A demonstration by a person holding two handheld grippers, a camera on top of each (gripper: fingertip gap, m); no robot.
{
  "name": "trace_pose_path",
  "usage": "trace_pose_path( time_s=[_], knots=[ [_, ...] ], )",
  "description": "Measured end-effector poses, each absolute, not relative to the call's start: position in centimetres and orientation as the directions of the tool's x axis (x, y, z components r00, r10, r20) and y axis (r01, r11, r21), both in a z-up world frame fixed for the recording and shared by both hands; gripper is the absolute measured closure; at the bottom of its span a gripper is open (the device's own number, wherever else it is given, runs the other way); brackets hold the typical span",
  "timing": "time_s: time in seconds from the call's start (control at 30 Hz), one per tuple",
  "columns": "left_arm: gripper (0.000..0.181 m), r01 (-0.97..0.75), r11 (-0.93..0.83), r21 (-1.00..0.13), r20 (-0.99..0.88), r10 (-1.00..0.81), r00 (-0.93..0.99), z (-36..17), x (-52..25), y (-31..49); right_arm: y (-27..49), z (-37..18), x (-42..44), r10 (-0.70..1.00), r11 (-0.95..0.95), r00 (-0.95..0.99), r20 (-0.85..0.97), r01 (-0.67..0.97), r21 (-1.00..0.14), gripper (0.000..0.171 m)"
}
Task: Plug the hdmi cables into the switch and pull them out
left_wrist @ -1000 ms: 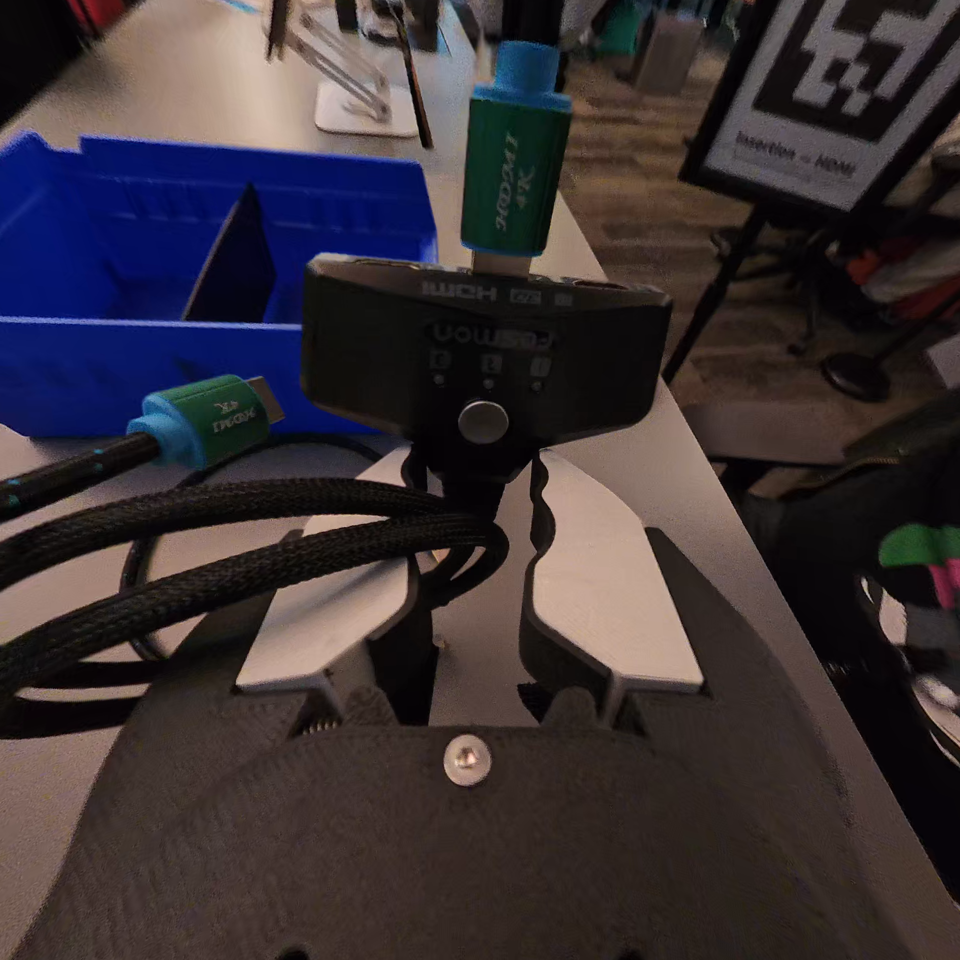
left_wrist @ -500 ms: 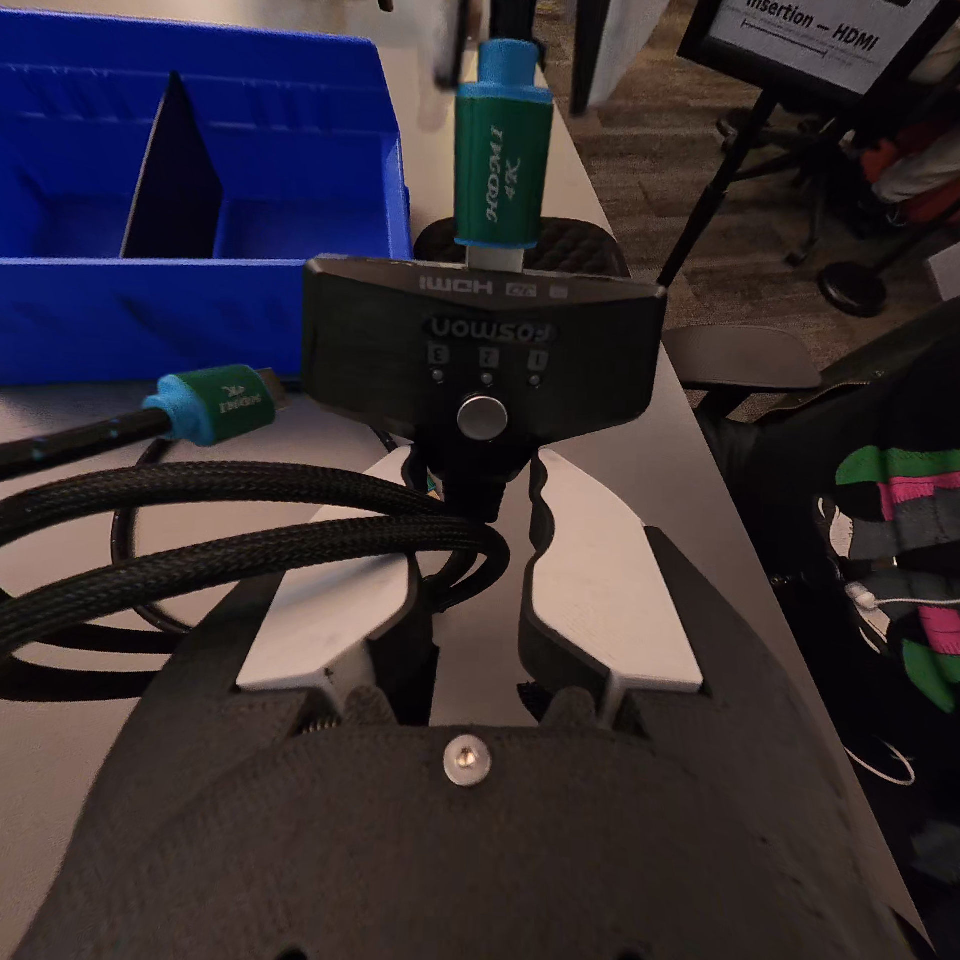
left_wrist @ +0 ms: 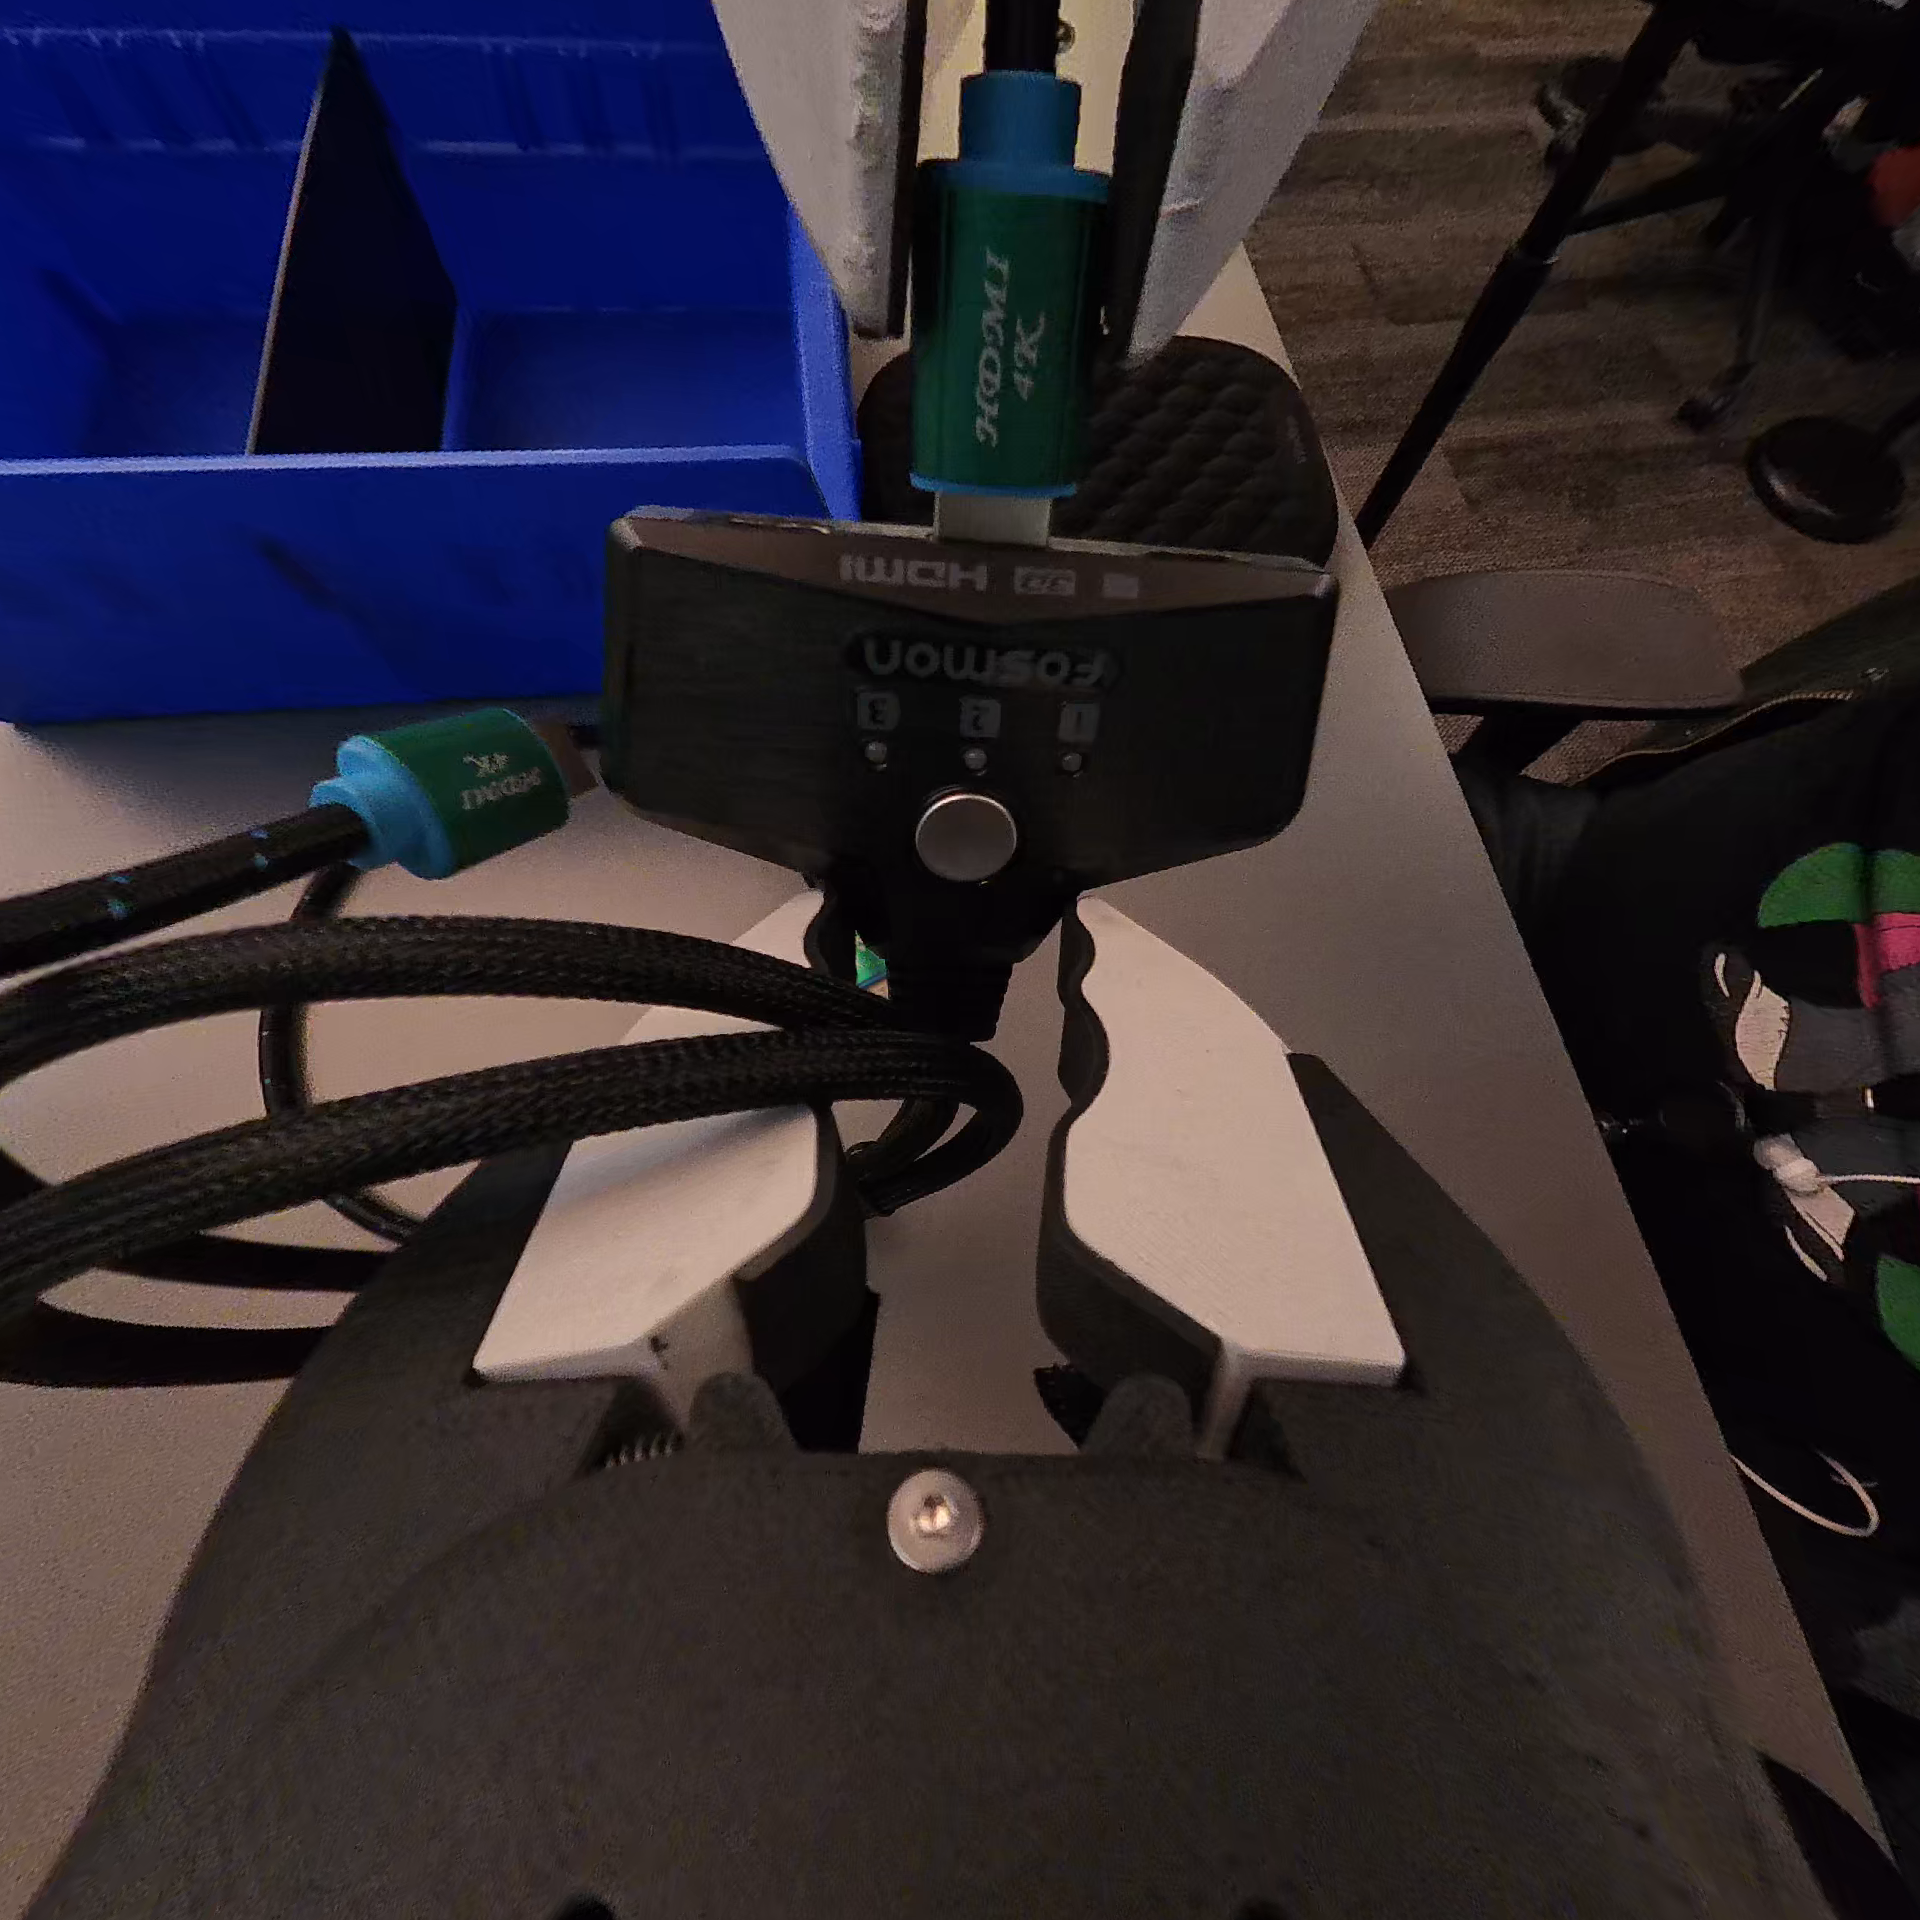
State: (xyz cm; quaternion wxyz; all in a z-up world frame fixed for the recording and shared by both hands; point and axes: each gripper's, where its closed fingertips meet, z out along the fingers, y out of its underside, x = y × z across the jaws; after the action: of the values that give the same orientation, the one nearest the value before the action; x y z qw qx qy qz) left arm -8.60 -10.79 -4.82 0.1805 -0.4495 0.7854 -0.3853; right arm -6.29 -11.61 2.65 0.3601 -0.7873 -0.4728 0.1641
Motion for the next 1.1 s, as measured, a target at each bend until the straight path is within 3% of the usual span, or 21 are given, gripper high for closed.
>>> trace_pose_path(
  time_s=[0.27, 0.47, 1.0, 1.1],
  knots=[
    [0.145, -0.45, 0.085, -0.889, 0.202, -0.809, -0.552, -3.6, -7.6, -10.8, -11.1, 3.6, -5.6, 0.806, -0.223, 0.561, 0.19, 0.585, -0.78, 0.149],
    [0.145, -0.472, 0.128, -0.872, 0.182, -0.81, -0.557, -4.6, -7.4, -11.3, -11.8, 2.8, -5.7, 0.791, -0.215, 0.586, 0.179, 0.54, -0.814, 0.149],
    [0.145, -0.497, 0.159, -0.853, 0.17, -0.817, -0.552, -6.2, -7.1, -11.3, -11.3, 1.2, -6.1, 0.824, -0.249, 0.541, 0.167, 0.612, -0.751, 0.149],
    [0.144, -0.46, 0.099, -0.882, 0.212, -0.79, -0.576, -4.6, -7.3, -11.6, -11.2, 2.9, -5.9, 0.819, -0.241, 0.56, 0.124, 0.533, -0.811, 0.149]
  ],
)
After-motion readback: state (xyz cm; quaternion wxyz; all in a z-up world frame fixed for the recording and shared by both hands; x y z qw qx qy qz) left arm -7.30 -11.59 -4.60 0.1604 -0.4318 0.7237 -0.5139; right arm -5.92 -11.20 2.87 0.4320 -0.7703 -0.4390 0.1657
